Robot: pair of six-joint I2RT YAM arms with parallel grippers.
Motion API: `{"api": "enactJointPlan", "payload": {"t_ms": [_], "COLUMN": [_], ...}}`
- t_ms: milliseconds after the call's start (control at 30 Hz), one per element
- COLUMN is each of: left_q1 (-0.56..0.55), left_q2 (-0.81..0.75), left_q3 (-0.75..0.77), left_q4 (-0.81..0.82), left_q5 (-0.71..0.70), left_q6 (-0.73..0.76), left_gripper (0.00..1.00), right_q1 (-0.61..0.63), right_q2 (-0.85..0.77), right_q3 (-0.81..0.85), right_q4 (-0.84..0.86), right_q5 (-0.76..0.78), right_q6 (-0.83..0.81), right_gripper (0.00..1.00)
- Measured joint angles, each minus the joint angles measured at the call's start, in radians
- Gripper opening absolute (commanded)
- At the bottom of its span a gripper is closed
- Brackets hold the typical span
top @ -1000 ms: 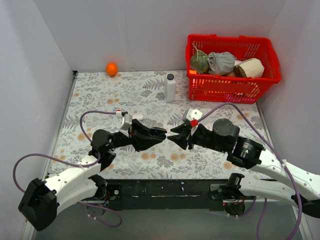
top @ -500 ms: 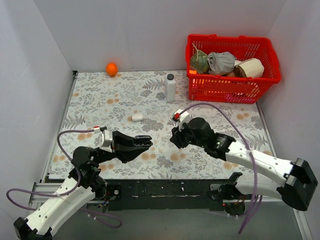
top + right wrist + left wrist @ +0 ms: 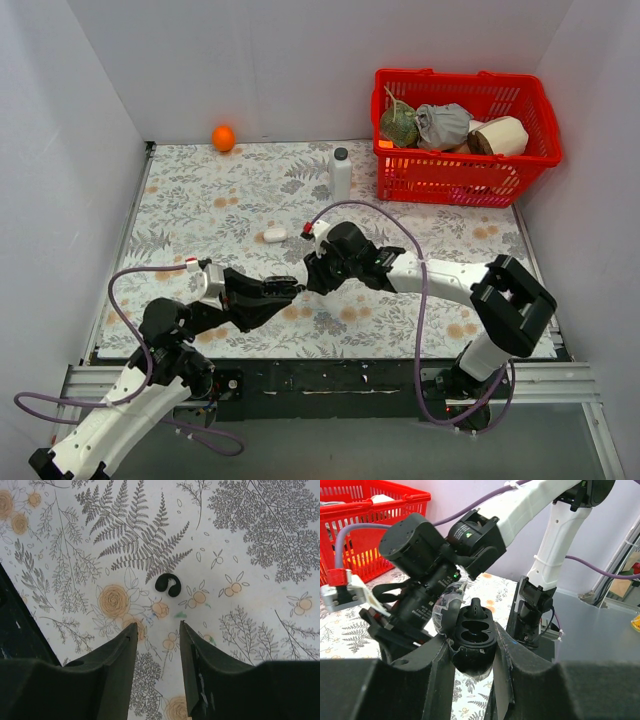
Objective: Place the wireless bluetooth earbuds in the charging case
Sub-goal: Pick up the earbud from the center of the board.
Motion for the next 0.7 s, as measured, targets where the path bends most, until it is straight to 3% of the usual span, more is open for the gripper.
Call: {"api": "enactJointPlan", "payload": {"t_ms": [100, 233, 333, 700], "left_q1": [0.0, 0.0, 0.0, 0.0], "left_q2": [-0.015, -0.029, -0.039, -0.045], "left_q3": [0.0, 0.0, 0.0, 0.0], "left_q4": [-0.018, -0.041, -0.052, -0.07], "left_q5": [-0.004, -0.01, -0.012, -0.012], "left_q6": [0.003, 0.008, 0.009, 0.012], "left_gripper": [0.0, 0.0, 0.0, 0.0], "right_q1": [0.001, 0.007, 0.01, 0.01], "right_q2": [0.063, 0.119, 0.143, 0.213], "right_q3": [0.04, 0.056, 0.056, 0.073], "right_q4": [0.02, 0.026, 0.024, 0.032], "right_q5": [-0.03, -0.061, -0.065, -0.056], "right_q6": [0.006, 0.021, 0.03, 0.037], "right_gripper": [0.4, 0.15, 0.08, 0.01]}}
